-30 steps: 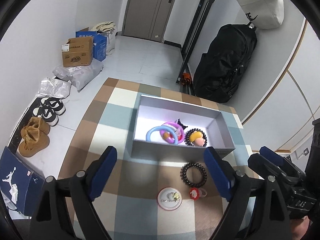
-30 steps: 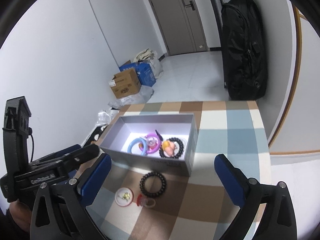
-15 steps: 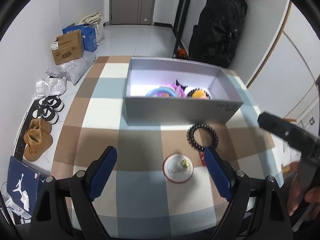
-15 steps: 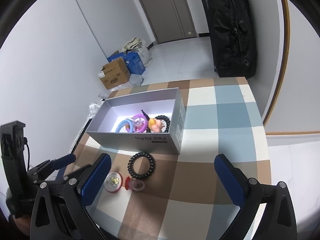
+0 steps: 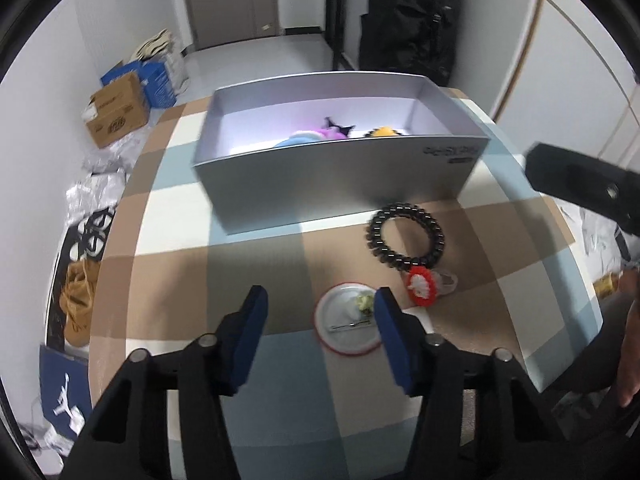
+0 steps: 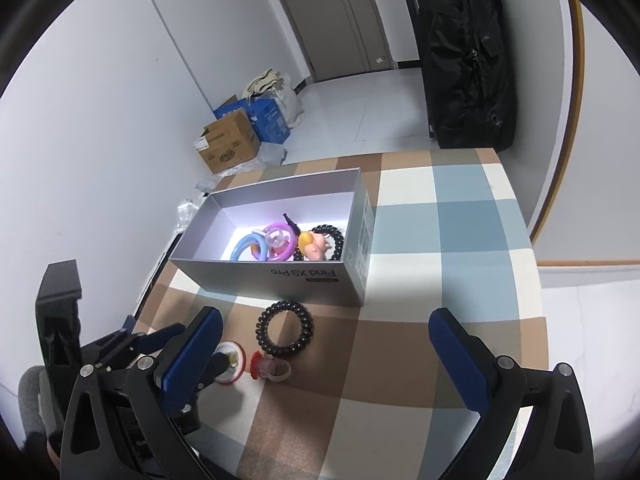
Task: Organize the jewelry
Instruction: 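Lower the left gripper and grasp the small green figurine beside the badge, then grasp the red-and-clear ring with the right gripper while the left gripper holds the figurine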
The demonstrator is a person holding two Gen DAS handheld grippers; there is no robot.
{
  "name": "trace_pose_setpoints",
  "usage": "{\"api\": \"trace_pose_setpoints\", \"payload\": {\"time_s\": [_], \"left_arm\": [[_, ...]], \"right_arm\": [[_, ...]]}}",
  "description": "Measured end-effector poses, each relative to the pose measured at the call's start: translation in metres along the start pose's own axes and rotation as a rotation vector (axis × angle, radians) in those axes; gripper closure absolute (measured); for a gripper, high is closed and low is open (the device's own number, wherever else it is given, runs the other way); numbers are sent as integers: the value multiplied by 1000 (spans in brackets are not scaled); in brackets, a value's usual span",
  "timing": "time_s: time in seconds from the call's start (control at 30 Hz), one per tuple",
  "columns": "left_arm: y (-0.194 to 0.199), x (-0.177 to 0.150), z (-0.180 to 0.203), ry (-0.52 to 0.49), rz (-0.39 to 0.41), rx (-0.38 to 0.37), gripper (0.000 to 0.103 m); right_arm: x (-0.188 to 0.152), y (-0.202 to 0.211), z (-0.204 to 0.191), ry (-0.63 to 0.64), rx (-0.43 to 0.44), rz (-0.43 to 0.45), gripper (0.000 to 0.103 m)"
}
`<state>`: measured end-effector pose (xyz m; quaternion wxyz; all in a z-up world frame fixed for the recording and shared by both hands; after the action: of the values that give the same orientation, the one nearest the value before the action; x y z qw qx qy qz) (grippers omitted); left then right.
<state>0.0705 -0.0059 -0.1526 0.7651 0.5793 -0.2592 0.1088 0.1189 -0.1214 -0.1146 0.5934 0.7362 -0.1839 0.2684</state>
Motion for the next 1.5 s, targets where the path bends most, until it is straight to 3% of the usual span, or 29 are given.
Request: {"api": "trace_pose_setpoints", "payload": {"time_s": [0.07, 0.13, 0.2, 0.43, 0.6, 0.87, 1.13, 1.5], "left_arm": [[1, 0, 6, -27, 4, 3, 55], [0, -1, 12, -55, -4, -2, 70], [-4, -4, 14, -70, -26, -7, 79], [-2, -9, 19, -63, -47, -58, 90], [0, -6, 17, -41, -38, -65, 90], [14, 9, 7, 110, 32, -180, 91], [25, 24, 12, 188, 88, -271, 91], [48, 41, 2, 223, 180, -284, 91]], "right_arm": [[1, 1, 1, -3, 1, 4, 0], [1, 1, 2, -8, 1, 5, 0], [1, 1, 4, -12, -3, 5, 0], [2, 3, 7, -28, -3, 6, 0], [2, 3, 6, -21, -2, 5, 0], [1, 2, 9, -34, -9, -2, 0], [-3, -1, 11, -43, -10, -24, 0], [-29, -17, 5, -28, 4, -115, 0]]}}
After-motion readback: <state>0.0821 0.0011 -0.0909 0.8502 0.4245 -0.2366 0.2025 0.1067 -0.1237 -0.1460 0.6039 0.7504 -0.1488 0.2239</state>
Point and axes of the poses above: each gripper's, at about its wrist camera, not at the fingertips, and y roughly against the way its jaws point, z to its right, x to its top, the point moved 10 cm from there along -y, roughly the way its jaws point, and after that the axes turned 11 degrees about -x, right-handed, at the moved point
